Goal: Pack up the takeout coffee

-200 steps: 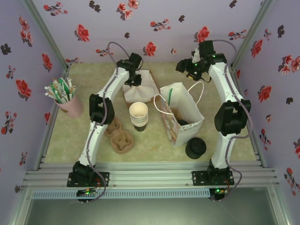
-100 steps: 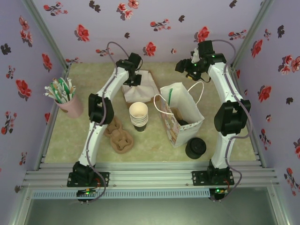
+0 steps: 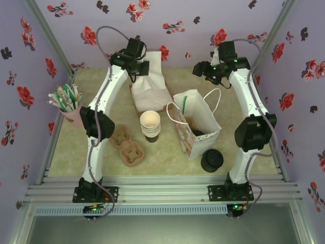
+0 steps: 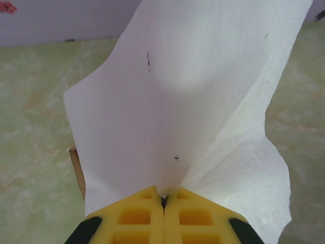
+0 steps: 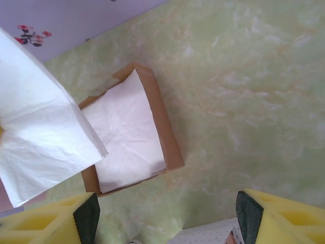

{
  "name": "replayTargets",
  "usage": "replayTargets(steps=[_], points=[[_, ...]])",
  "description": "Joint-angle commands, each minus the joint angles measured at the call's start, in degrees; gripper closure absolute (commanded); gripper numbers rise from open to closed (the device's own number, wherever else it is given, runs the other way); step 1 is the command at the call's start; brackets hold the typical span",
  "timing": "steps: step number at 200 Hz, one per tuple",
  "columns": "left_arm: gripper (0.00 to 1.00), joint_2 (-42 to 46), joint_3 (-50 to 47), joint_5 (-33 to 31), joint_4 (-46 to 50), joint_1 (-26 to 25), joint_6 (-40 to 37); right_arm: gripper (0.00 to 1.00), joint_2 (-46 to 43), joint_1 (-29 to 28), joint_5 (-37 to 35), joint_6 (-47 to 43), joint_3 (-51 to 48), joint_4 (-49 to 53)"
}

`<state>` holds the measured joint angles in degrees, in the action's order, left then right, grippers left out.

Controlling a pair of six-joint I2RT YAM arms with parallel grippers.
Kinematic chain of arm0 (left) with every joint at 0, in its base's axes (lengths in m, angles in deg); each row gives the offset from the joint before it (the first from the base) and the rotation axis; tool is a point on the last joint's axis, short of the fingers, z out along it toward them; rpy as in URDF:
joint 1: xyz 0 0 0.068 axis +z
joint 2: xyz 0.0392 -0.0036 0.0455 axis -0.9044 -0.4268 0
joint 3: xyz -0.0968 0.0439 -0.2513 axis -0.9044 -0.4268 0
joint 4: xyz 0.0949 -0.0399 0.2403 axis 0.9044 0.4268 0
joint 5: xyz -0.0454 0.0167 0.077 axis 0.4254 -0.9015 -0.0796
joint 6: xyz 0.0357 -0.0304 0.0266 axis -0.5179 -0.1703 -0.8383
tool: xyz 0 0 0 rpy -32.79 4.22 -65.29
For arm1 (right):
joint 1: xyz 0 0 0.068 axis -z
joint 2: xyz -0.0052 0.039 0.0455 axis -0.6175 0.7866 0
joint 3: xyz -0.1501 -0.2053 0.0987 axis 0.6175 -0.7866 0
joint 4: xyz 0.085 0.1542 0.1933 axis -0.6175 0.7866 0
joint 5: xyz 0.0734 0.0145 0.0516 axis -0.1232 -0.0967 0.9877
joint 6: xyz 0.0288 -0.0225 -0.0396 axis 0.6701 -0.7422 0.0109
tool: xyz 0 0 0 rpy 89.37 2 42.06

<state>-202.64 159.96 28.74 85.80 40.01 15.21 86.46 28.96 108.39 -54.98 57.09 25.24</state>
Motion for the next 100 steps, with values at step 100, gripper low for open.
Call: replayTargets(steps=[100], points=[[1.00,15.7,3.3,18.2,2.3,-4.4,1.2,0.25,-30.7,-2.2,1.3,-5.0,-15.2,-14.0]])
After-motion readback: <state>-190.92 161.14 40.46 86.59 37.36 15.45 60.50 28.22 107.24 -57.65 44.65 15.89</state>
